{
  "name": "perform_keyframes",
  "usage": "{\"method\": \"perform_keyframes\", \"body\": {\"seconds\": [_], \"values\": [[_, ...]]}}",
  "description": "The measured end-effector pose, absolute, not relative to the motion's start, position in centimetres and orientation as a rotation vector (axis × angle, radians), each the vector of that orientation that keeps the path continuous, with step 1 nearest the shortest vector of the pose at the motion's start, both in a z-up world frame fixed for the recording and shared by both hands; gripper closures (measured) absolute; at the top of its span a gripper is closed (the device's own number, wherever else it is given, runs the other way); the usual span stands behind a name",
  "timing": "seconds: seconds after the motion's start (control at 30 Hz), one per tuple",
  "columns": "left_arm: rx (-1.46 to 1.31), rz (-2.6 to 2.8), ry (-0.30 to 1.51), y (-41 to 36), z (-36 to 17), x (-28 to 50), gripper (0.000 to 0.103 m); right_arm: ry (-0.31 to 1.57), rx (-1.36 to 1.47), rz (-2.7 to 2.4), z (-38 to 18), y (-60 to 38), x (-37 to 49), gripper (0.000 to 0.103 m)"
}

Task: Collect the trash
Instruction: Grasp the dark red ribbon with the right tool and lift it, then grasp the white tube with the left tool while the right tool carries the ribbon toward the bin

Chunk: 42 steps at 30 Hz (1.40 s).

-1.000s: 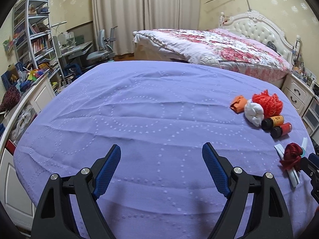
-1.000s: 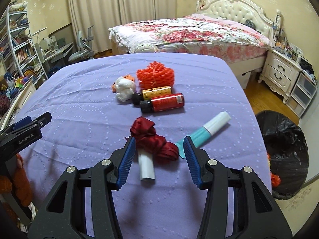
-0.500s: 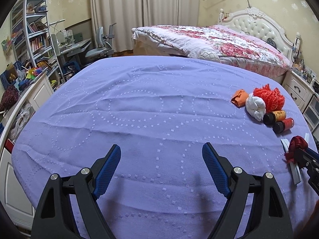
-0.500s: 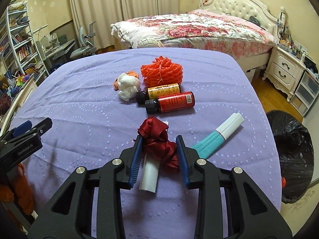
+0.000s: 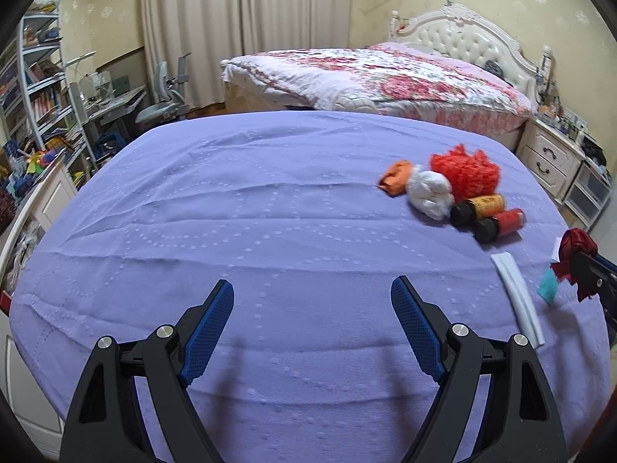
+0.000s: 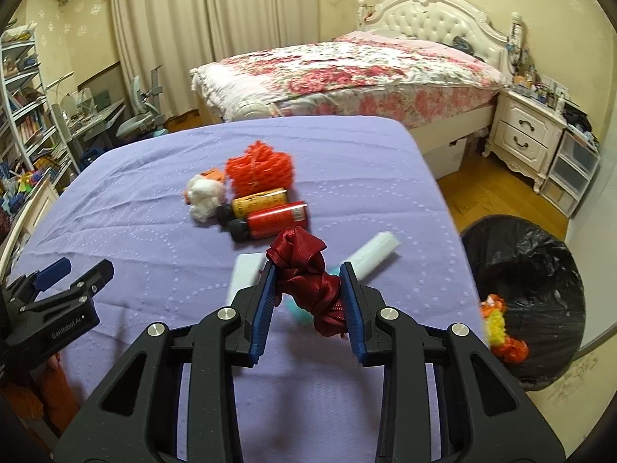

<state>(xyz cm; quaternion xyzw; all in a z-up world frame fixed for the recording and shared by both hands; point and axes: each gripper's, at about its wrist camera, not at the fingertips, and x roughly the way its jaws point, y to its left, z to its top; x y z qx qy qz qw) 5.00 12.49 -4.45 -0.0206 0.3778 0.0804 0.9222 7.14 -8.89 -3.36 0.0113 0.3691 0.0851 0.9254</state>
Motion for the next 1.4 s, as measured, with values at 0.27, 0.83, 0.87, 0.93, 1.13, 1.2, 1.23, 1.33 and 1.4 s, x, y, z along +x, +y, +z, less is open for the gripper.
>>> {"method": "perform_keyframes", "body": {"seconds": [0.27,0.83,0.87,0.93,1.13,1.2,1.23,1.33,1.4], "values": [[0.015,0.058,0.794,6.6,-4.4,5.9,0.022,0.749,0.083,0.061,-3.9,-14.2,6.8,0.071],[0.088,-0.041,0.878,0.1,-5.8,7.8,0.035,0.749,0.185,0.001,-5.6,-19.9,5.4,0.071],[0.092,-0.046,0.884,0.0,-6.0,7.8,0.037,0.747,0.190,0.000,-5.6,-20.0,5.3,0.071],[0.100,-0.057,0.898,-0.2,-6.3,7.7,0.041,0.744,0.197,-0.001,-5.7,-20.3,5.3,0.071],[0.096,-0.102,0.899,-0.4,-6.5,7.4,0.063,0.745,0.202,-0.002,-5.7,-20.5,5.3,0.071],[0.100,-0.112,0.894,-0.5,-6.5,7.2,0.068,0.745,0.201,-0.002,-5.7,-20.5,5.3,0.071],[0.102,-0.115,0.891,-0.5,-6.4,7.2,0.074,0.745,0.201,-0.001,-5.7,-20.5,5.3,0.071],[0.074,-0.144,0.882,-0.2,-6.3,7.0,0.085,0.744,0.201,-0.003,-5.7,-20.5,5.3,0.071],[0.066,-0.148,0.874,-0.1,-6.3,6.9,0.086,0.745,0.201,-0.003,-5.6,-20.4,5.3,0.071]]}}
